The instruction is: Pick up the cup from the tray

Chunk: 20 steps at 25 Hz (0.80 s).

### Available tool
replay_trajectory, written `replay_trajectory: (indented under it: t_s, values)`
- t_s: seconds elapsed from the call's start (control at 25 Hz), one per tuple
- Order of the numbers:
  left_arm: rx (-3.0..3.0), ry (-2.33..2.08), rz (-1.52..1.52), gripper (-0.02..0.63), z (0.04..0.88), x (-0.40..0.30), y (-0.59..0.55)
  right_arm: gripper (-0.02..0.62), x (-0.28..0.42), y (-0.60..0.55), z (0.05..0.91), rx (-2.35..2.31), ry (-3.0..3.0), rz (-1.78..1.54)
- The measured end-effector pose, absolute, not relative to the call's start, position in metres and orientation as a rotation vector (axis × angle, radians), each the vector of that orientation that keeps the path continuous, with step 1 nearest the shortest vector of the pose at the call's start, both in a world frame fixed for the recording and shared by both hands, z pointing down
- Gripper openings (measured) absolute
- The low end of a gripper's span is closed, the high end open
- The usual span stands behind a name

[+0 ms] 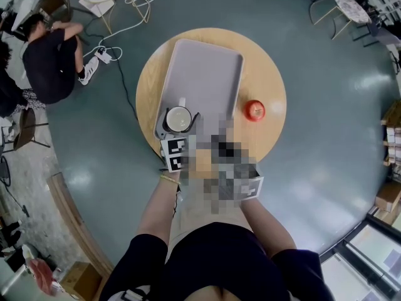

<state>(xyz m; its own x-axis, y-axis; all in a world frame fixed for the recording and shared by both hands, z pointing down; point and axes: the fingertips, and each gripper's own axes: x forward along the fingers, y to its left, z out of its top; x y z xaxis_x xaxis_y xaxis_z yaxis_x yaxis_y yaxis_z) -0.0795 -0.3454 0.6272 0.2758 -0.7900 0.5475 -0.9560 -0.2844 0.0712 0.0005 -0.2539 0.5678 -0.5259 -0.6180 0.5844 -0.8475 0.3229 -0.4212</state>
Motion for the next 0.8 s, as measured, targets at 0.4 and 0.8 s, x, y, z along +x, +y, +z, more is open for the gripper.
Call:
replay_trajectory:
  t_s: [0.4, 0.8]
  values:
    - [2.166, -1.592, 0.499, 0.416, 0.572, -0.074, -0.313, 0.009, 0.010, -0.252, 0.546, 1.330, -2.324, 0.964]
    - [2.123, -1.581, 0.445, 0.416, 0.530, -0.077, -0.264, 0.009, 0.011, -0.245, 0.526, 1.316, -2.377, 0.882]
